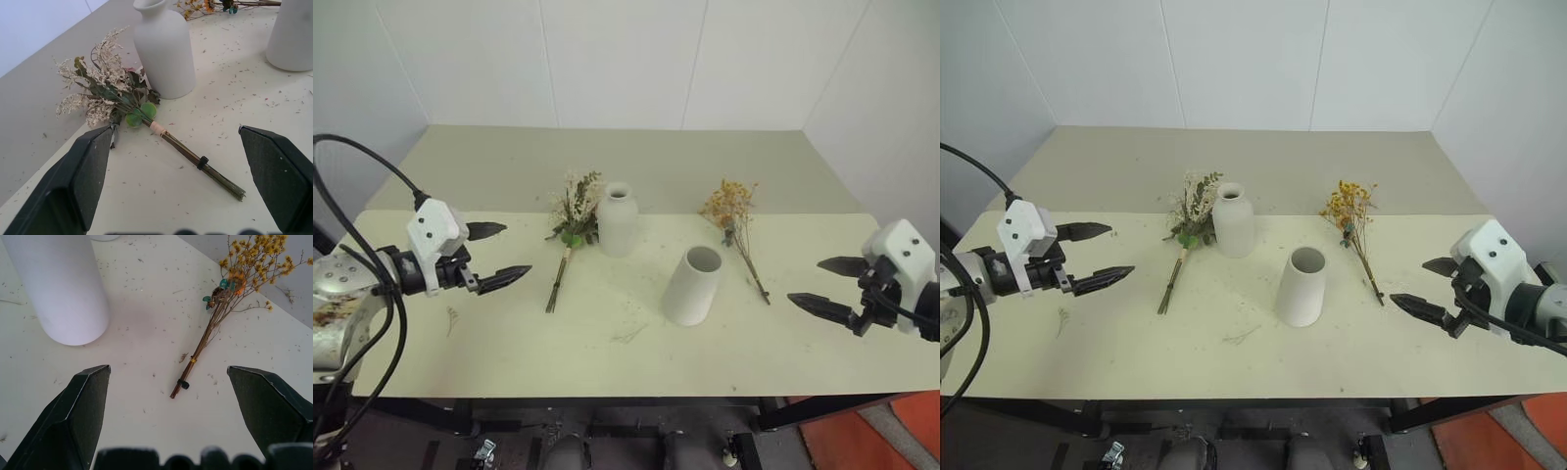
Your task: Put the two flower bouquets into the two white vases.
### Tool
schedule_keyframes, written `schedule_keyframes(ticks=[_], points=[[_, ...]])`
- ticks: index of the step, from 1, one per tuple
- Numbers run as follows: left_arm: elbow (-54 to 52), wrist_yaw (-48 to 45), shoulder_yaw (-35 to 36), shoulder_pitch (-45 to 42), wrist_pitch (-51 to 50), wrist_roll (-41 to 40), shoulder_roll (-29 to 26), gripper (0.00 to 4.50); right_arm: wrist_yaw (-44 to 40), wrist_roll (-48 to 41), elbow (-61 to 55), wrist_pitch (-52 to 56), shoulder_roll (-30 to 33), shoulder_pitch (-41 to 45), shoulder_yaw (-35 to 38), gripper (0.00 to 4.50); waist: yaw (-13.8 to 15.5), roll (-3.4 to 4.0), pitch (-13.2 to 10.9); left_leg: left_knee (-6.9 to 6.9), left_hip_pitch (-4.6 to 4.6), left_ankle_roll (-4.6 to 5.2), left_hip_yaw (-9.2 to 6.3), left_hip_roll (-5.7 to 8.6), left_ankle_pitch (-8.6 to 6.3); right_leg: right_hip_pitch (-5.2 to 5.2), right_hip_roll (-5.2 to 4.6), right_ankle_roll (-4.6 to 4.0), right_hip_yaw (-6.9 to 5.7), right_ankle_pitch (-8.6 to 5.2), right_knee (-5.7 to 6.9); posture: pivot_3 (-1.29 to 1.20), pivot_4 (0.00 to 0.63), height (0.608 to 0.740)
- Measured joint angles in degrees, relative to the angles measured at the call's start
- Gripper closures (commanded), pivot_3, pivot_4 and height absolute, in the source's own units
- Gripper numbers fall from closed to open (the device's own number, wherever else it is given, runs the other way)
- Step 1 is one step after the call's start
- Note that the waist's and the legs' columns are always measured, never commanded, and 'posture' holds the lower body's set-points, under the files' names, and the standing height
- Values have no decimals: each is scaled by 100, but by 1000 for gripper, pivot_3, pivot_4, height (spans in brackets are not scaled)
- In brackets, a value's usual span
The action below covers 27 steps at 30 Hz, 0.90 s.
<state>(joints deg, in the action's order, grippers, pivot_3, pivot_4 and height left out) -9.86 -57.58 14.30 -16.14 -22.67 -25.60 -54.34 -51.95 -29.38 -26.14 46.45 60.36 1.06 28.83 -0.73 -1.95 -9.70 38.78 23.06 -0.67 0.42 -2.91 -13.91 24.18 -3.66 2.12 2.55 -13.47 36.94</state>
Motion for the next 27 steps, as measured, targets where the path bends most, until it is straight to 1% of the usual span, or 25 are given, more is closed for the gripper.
schedule_keyframes(ticks=[11, 14, 16, 18, 21, 24, 27], points=[[139, -20, -78, -188, 24, 148, 8, 0, 9, 0, -84, 0, 0, -180, 145, 43, 0, 0, 0, 0, -2, 0, 0, 0, 0, -2, 0, 0, 0, 0, 1, 0, 150, 740], [99, 583, -493, -498, -406, 574, 128, 0, 64, 0, -111, 0, -1, -184, 141, 43, 19, -1, 0, 1, -5, 0, -1, 2, 0, -8, 0, 1, -1, 0, 1, 0, 150, 740], [-71, 1081, -707, -734, -744, 761, 491, 0, 116, 1, -147, 0, -2, -178, 112, 43, 42, -1, 0, 4, -1, 0, -2, 3, 0, -10, 0, 2, -1, 1, -2, 0, 150, 740], [-321, 1469, -1099, -1068, -1276, 780, 915, 0, 211, -4, -199, 1, -6, -108, 5, 43, 65, -2, -1, 9, 8, 0, -4, 3, 0, -5, 0, 5, -2, 3, -1, 0, 150, 740], [-513, 1811, -1618, -1479, -2185, 858, 1113, 0, 279, -42, -308, 29, -15, 18, -130, 43, 53, -2, -1, 7, 7, 0, -7, 4, 0, -1, 1, 5, -1, 2, 2, 0, 150, 740], [-461, 2299, -2004, -2058, -3571, 985, 1390, 0, 371, -262, -461, 72, -36, 385, -153, 43, -10, -2, -1, 8, 3, 0, -9, 7, 0, -4, 1, 5, 1, 2, 6, 0, 150, 740], [-238, 2856, -2155, -2675, -5136, 1027, 2000, 0, 328, -581, -595, 95, 48, 999, -216, 43, -18, -2, -2, 11, 4, 0, -11, 10, 1, -3, 0, 7, 0, 2, 7, 0, 150, 740]])
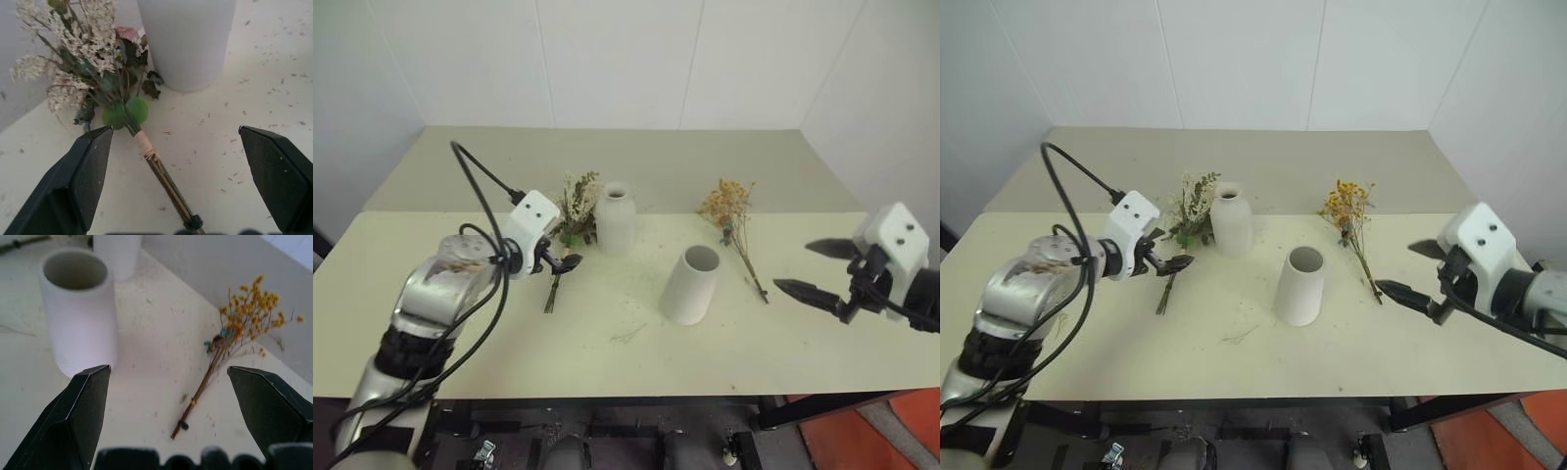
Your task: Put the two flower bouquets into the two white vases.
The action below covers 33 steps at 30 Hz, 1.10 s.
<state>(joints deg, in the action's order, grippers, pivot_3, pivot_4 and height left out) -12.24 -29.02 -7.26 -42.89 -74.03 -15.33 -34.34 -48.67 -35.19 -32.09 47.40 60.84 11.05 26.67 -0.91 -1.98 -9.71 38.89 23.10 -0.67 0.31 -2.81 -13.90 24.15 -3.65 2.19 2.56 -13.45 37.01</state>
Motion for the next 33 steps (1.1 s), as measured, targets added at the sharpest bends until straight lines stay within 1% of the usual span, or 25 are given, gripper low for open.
schedule_keyframes(ticks=[3, 6, 8, 12, 16, 20, 23, 26, 33], points=[[221, 367, -37, -356, -926, 0, 489, 0, -128, -102, -73, -10, 315, 483, -232, 43, 2, 0, 0, -3, 3, 0, -5, 0, 0, 1, 0, 0, -4, -1, -5, 0, 150, 740], [585, 758, -41, -560, -1320, 111, 884, 0, -203, -152, -47, -44, 373, 822, -530, 43, 5, 0, 0, -3, 5, 0, -5, 0, 0, 3, 0, -1, -4, 0, -8, 0, 150, 740], [848, 990, -41, -638, -1373, 236, 981, 0, -210, -171, -39, -54, 375, 957, -652, 43, 2, 0, 0, -4, 4, 0, -5, 0, 0, 3, 0, -1, -3, 0, -6, 0, 150, 740], [1276, 1393, -39, -694, -1252, 508, 1080, 0, -191, -212, -28, -53, 373, 1116, -795, 43, 14, 0, 0, -3, 5, 0, -5, 0, 0, 3, 0, -2, -3, 0, -6, 0, 150, 740], [1688, 1491, -39, -784, -981, 625, 1151, 0, -160, -208, -24, -53, 362, 1118, -938, 43, 34, 0, 0, -3, 8, 0, -6, 0, 0, 4, 0, -2, -5, 0, -7, 0, 150, 740], [2455, 1476, -34, -950, -301, 691, 1308, 0, -128, -211, 10, -53, 347, 1160, -1019, 43, 39, 0, 0, -2, 8, 0, -5, 1, 0, 4, -2, -2, -5, 0, -7, 0, 150, 740], [3000, 1433, -33, -1199, 26, 695, 1479, 0, -126, -210, 21, -53, 348, 1244, -1027, 43, 39, -1, 0, -3, 11, 0, -6, 1, 0, 5, -2, -2, -7, 0, -10, 0, 150, 740], [3433, 1482, -32, -1459, 260, 785, 1526, 559, -125, -206, 20, -53, 353, 1241, -1030, 0, 34, -1, 0, -3, 13, 0, -6, 2, 0, 5, -2, -2, -6, 0, -12, 0, 150, 740], [3702, 1500, 84, -1534, 247, 849, 1579, 2740, -107, -172, -6, -46, 404, 1014, -1025, 0, 16, -1, 0, -3, 12, 0, -5, 2, 0, 7, -2, -2, -4, 0, -6, 0, 150, 740]])
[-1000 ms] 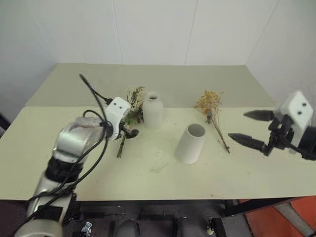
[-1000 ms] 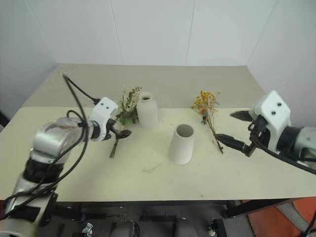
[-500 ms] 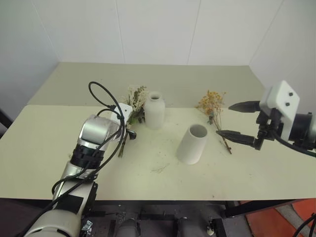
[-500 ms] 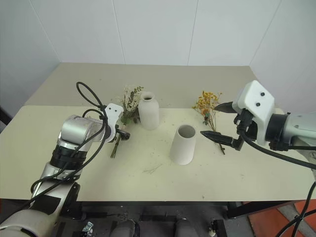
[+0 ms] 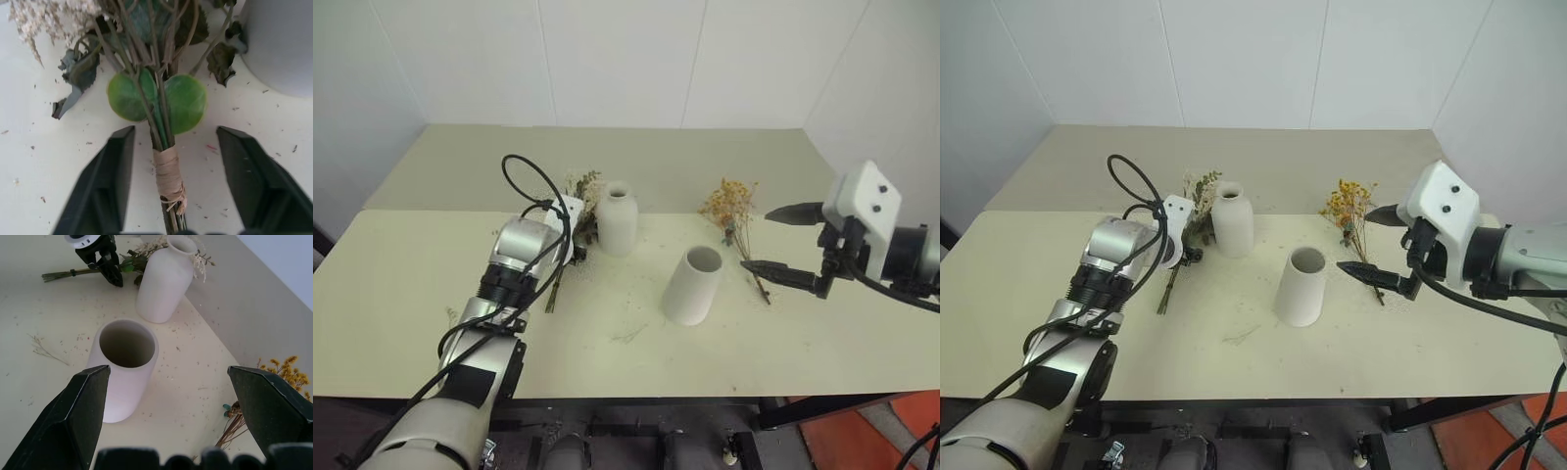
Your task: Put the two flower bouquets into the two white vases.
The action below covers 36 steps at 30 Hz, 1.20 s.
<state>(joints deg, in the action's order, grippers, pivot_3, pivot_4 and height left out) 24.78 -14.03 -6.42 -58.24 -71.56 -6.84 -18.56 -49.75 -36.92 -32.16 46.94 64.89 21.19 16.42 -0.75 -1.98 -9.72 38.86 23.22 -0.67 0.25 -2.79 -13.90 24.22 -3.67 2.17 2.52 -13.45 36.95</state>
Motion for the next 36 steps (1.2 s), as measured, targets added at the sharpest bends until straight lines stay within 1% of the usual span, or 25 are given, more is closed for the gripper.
schedule_keyframes(ticks=[5, 6, 8, 11, 12, 14, 16, 17, 18, 20, 22, 24, 26, 28, 30, 36], points=[[-1, -67, -11, -1, -99, 22, -43, 4277, 38, 13, -5, 0, -1, 0, 2, 0, 6, 0, 0, 0, 0, 0, 0, 0, 0, 0, 0, 0, -1, 0, -1, 0, 150, 740], [3, -33, 7, -1, -75, 28, -41, 4350, 45, 17, -4, 0, -1, 0, 2, 0, 7, 0, 0, 0, 0, 0, 0, 0, 0, 0, 0, 0, -1, 0, -1, 0, 150, 740], [43, 151, 196, -3, 163, 46, 6, 4350, 83, 17, -4, 0, -12, 0, 0, 0, 9, 0, 0, 0, 1, 0, -1, 0, 0, 0, 0, 0, -1, 0, -1, 0, 150, 740], [26, 665, 793, -3, 1098, 59, 113, 4350, 138, 17, -4, -1, -35, 0, 0, 0, 13, -1, -1, 0, 3, 0, -1, 0, 0, 2, -2, -1, -1, 1, -3, 0, 150, 740], [23, 909, 1059, 0, 1750, 64, 175, 4350, 152, 18, -2, -1, -39, 0, 0, 0, 12, -2, -1, -1, 4, 0, 0, 0, 0, 3, -6, -1, -1, 1, -2, 0, 150, 740], [71, 1272, 1342, -25, 2954, 99, 205, 4350, 173, 18, -2, -1, -59, -3, -2, 0, 16, -2, -1, -1, 3, 0, 0, 3, 0, 3, -10, -1, -1, 2, -2, 0, 150, 740], [443, 1586, 1631, -231, 4017, 119, 197, 4350, 231, 15, -9, -1, -100, -6, -3, 0, 30, -2, -1, 0, 5, -1, 1, 6, 0, 3, -12, -1, -3, 3, -1, 0, 150, 740], [735, 1717, 1959, -435, 4537, -44, 231, 4350, 258, 12, -18, 1, -123, -5, -3, 0, 43, -2, -1, 0, 5, -1, 1, 8, 0, 2, -15, 0, -5, 3, -1, 0, 150, 740], [992, 1709, 2445, -664, 4957, -406, 284, 4350, 280, 4, -45, 3, -149, -4, -5, 0, 49, -2, -1, 0, 6, -1, 1, 9, 0, 2, -17, 1, -7, 4, -2, 0, 150, 740], [1311, 1467, 3096, -972, 5650, -989, 297, 4350, 339, -24, -105, 23, -178, -2, -6, 0, 49, -2, -1, -2, 6, 0, 3, 12, 0, 1, -21, 3, -7, 3, -6, 0, 150, 740], [1656, 1013, 3475, -1127, 6478, -1409, 313, 4350, 396, -37, -122, 73, -194, -3, -5, 0, 62, -2, -1, -2, 5, -1, 3, 16, 0, -2, -25, 4, -9, 3, -10, 0, 150, 740], [2027, 264, 3921, -1191, 6998, -2023, 441, 4350, 480, -41, -175, 125, -224, -25, 0, 0, 81, -2, -1, -1, 5, -1, 4, 22, 1, -6, -31, 7, -13, 3, -10, 0, 150, 740], [2307, -492, 4282, -1195, 7301, -2608, 640, 4350, 529, -55, -290, 176, -258, -72, 3, 0, 121, -2, -1, 4, 11, -1, 3, 22, 1, -6, -34, 10, -19, 4, -12, 0, 150, 740], [2609, -1121, 4463, -1236, 7434, -3014, 755, 4350, 626, -82, -404, 243, -290, -172, 26, 0, 139, -3, -1, 4, 15, -1, 2, 24, 1, -6, -34, 12, -20, 5, -17, 0, 150, 740], [2949, -1479, 4535, -1353, 7458, -3209, 799, 4350, 724, -121, -483, 327, -381, -225, 43, 0, 138, -3, -1, 4, 17, 0, 1, 26, 1, -5, -35, 14, -19, 5, -18, 0, 150, 740], [3839, -1718, 4536, -1645, 7748, -3296, 959, 4350, 972, -240, -792, 495, -459, -444, 239, 0, 122, -3, -1, 3, 14, 0, -1, 29, 1, -6, -36, 16, -18, 5, -17, 0, 150, 740]])
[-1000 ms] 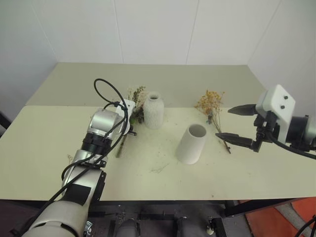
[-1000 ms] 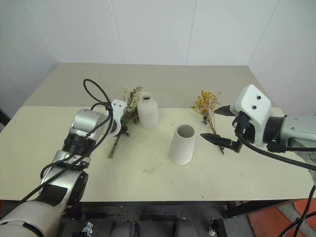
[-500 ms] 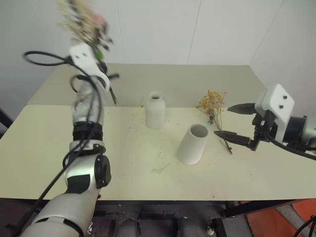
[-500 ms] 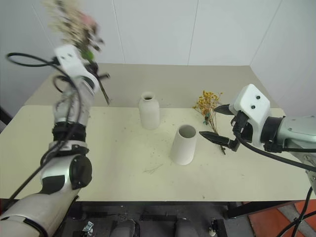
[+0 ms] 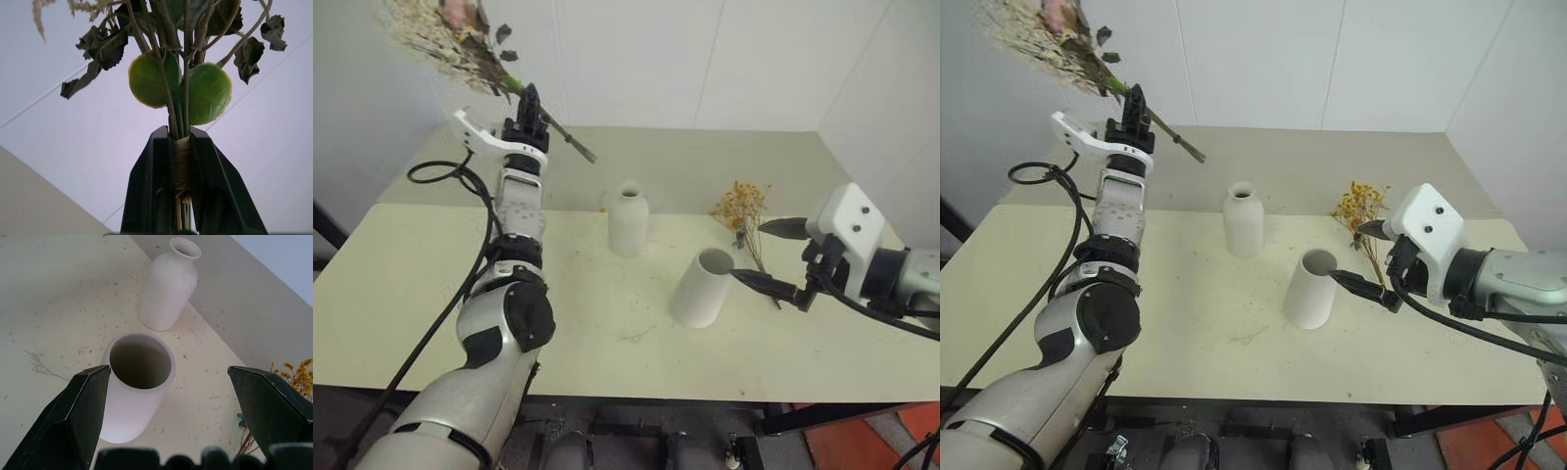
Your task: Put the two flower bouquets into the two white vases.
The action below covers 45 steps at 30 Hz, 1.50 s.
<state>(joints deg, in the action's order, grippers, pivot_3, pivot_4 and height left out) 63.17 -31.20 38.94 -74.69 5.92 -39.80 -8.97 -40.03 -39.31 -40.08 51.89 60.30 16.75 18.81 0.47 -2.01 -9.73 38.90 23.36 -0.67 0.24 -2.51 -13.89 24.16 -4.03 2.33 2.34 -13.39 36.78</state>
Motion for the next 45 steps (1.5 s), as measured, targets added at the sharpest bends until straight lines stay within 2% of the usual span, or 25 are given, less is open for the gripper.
schedule_keyframes(ticks=[9, 19, 38, 45], points=[[171, -578, -354, -98, 209, 151, 296, 4350, 200, -170, -249, 136, -37, -180, 273, 0, -29, 0, 0, 0, -2, 0, 0, 0, 0, -1, 1, 0, 1, 0, 1, 0, 150, 740], [195, -851, -635, -123, 209, 400, 261, 4350, 310, -187, -240, 138, -33, -224, 281, 0, -63, 0, 0, -1, -1, 0, 0, 0, 0, 0, 1, 1, 2, 0, 0, 0, 150, 740], [411, -1340, -1866, 152, 957, 1893, 251, 4350, 388, -265, -200, 137, -70, -228, 443, 0, -57, 0, 0, -1, -2, 0, -1, 0, 0, -1, 1, 1, 2, -1, 0, 0, 150, 740], [429, -1454, -2094, 262, 1276, 2165, 275, 4350, 390, -266, -204, 137, -70, -230, 449, 0, -55, 0, 0, -1, -2, 0, 0, 0, 0, -1, 1, 1, 3, 0, 1, 0, 150, 740]])
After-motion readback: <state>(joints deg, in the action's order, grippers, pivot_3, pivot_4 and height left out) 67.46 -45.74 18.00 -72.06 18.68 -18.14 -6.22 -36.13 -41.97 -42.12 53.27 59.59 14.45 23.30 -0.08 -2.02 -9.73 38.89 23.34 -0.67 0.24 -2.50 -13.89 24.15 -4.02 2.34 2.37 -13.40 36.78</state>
